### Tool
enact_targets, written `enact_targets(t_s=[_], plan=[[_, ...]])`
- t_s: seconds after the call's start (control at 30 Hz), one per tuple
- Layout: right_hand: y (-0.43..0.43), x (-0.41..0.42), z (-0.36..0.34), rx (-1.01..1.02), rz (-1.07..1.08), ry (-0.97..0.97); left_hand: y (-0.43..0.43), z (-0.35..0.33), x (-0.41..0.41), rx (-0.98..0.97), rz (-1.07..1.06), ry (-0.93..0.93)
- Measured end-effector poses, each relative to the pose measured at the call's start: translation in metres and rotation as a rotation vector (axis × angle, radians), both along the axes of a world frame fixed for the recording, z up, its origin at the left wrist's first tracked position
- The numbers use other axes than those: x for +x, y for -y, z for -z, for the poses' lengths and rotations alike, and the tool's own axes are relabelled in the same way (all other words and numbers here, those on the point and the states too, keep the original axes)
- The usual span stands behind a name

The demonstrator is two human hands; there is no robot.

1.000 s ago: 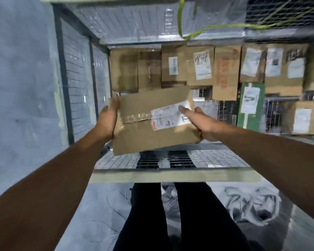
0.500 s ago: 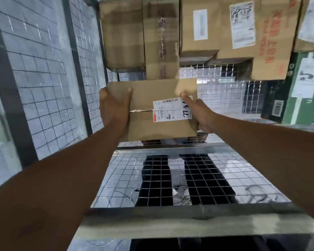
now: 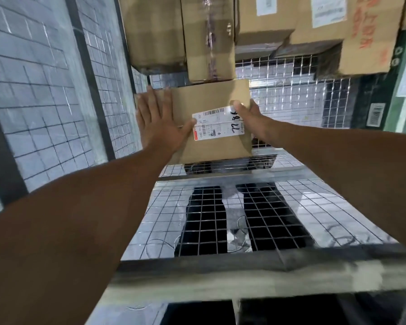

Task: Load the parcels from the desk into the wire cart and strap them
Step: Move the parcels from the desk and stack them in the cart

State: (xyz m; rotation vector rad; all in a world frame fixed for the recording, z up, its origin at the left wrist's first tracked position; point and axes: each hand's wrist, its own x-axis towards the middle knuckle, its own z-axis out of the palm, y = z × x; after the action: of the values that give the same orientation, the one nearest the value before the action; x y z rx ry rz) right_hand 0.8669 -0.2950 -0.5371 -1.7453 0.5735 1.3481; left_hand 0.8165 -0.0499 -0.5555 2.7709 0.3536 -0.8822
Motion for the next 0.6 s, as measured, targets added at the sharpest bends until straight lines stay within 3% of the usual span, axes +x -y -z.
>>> enact_targets(t_s=[0.17, 0.33, 0.47, 0.6], plan=[[0.013, 0.012, -0.088, -0.085, -0.013, 0.083, 0.021, -0.079, 0.030, -0.060, -0.039, -0.080], [0.046, 0.010, -0.232, -0.161, 0.302, 0.304, 0.081, -0.211, 0.051, -0.249, 0.062, 0.073], [0.111, -0.031, -0.343, -0.331, 0.463, 0.531, 0.159, -0.317, 0.048, -0.358, 0.224, 0.139], [0.181, -0.119, -0.416, -0.592, 0.482, 0.609, 0.247, -0.401, 0.028, -0.430, 0.495, 0.106]])
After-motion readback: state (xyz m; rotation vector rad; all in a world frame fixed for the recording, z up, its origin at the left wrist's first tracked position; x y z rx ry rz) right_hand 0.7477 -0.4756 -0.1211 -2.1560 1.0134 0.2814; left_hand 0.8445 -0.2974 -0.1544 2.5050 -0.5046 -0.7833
